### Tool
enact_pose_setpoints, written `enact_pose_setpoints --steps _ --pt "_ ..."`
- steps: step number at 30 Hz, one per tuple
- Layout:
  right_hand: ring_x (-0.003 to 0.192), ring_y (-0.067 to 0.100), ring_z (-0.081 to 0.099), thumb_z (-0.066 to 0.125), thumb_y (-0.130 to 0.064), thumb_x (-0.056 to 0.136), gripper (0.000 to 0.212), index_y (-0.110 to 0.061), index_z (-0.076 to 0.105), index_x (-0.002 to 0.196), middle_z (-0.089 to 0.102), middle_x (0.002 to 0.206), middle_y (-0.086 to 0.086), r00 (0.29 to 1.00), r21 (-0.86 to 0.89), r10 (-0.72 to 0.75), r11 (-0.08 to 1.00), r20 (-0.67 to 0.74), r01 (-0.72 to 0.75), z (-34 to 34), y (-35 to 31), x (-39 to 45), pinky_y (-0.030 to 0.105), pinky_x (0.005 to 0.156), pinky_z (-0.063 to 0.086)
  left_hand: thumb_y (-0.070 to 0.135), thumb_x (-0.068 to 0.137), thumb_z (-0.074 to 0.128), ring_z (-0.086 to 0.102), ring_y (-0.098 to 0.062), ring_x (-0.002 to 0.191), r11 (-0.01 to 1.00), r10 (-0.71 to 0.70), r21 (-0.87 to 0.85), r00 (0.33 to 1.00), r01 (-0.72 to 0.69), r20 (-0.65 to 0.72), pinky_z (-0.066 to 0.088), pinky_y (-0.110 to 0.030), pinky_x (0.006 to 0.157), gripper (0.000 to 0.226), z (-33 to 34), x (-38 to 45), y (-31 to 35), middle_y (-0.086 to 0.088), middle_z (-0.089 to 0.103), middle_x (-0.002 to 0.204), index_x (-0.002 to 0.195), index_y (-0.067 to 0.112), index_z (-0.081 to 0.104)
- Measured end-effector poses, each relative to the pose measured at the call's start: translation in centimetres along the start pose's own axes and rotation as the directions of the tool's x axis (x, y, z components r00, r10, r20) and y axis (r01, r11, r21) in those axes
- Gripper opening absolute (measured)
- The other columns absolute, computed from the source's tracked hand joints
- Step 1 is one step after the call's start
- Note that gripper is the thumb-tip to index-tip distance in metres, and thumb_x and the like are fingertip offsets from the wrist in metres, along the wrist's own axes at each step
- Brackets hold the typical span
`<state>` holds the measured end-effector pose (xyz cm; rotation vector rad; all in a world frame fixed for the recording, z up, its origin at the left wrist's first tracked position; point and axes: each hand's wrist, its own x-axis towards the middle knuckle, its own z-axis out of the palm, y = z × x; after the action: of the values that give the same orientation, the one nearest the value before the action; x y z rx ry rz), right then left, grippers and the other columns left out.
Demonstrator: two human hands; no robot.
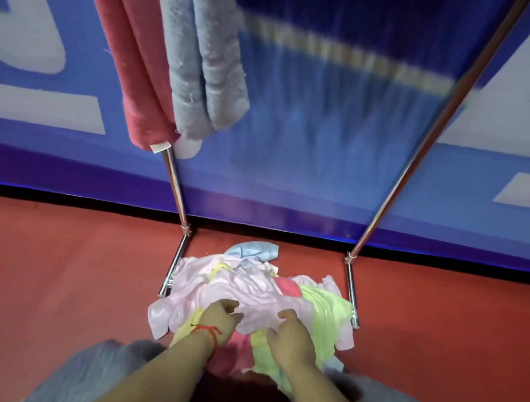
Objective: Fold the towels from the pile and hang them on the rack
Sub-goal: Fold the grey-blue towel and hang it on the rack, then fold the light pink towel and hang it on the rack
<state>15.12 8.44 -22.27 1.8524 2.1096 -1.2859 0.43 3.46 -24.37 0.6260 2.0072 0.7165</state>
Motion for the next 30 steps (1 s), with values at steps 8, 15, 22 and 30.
enact_pose_setpoints --steps 8,15,22,30 --pt "0.115 0.023 0.056 0.049 -0.021 0.092 0.045 -0.013 0.038 0.134 0.054 0.128 0.006 0.992 -0.035 0.071 0.997 0.102 -0.067 3.5 0.4 8.0 0.023 0.084 0.045 0.017 0.090 0.056 0.045 -0.022 0.128 0.963 -0.100 0.257 0.993 0.083 0.055 0.031 -0.022 0.103 0.045 4.4 6.0 -2.3 -0.009 0.048 0.139 0.133 0.010 0.046" --pt "0.121 0.018 0.050 0.048 -0.014 0.091 0.045 -0.019 0.042 0.135 0.043 0.139 -0.002 0.993 -0.029 0.108 0.994 0.049 -0.107 5.6 4.2 12.7 0.022 0.094 0.038 0.004 0.090 0.051 0.052 -0.015 0.119 0.964 -0.159 0.231 0.981 0.130 0.112 0.035 -0.014 0.094 0.048 7.2 10.0 -4.2 -0.012 0.048 0.136 0.137 0.002 0.039" --pt "0.138 0.018 0.032 0.049 -0.012 0.090 0.073 -0.025 0.011 0.151 0.006 0.158 -0.001 0.978 -0.235 0.071 0.972 0.198 -0.023 7.1 5.3 15.9 0.029 0.108 0.033 0.018 0.077 0.069 0.052 -0.025 0.114 0.979 -0.180 0.143 0.953 0.148 0.242 0.037 -0.019 0.089 0.077 9.4 13.0 -5.2 -0.022 0.051 0.129 0.140 -0.002 0.029" --pt "0.117 0.024 0.054 0.051 -0.029 0.093 0.034 -0.010 0.057 0.120 0.054 0.128 0.008 0.989 -0.320 0.134 0.941 0.063 -0.107 8.4 4.7 15.7 0.028 0.092 0.042 0.035 0.086 0.060 0.059 -0.021 0.111 0.943 -0.189 0.305 0.969 0.135 0.159 0.042 -0.025 0.090 0.030 10.6 13.4 -5.4 -0.007 0.068 0.113 0.108 0.014 0.068"
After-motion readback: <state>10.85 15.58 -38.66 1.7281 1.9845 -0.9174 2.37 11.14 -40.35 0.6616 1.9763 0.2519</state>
